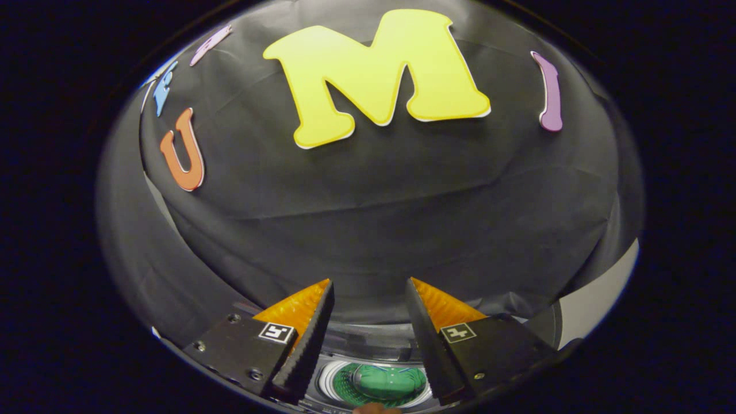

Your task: Put the clothes into the washing machine and then close the washing machine lid.

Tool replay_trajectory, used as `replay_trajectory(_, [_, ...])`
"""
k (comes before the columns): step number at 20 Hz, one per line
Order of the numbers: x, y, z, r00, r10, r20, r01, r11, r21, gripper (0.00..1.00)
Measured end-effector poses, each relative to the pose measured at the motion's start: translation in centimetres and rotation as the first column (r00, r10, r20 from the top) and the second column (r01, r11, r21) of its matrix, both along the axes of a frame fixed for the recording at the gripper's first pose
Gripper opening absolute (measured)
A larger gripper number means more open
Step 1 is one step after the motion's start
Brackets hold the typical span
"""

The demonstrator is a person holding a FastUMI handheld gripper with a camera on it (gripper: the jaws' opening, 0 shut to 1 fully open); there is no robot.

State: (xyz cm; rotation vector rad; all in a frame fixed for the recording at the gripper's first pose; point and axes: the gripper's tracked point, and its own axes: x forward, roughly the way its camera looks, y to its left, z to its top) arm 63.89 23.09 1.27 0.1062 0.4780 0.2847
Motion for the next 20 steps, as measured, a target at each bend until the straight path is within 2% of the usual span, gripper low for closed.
replay_trajectory(4, [1.5, 0.0, -1.2, 1.0, -0.002, -0.022, 0.001, 1.0, -0.005, 0.78])
replay_trajectory(10, [3.0, 0.8, -4.3, 0.997, 0.016, -0.074, -0.022, 0.997, -0.078, 0.79])
replay_trajectory(17, [3.6, 1.4, -6.6, 0.991, 0.023, -0.131, -0.041, 0.989, -0.142, 0.79])
replay_trajectory(20, [3.3, 2.0, -7.2, 0.984, 0.042, -0.172, -0.066, 0.989, -0.134, 0.8])
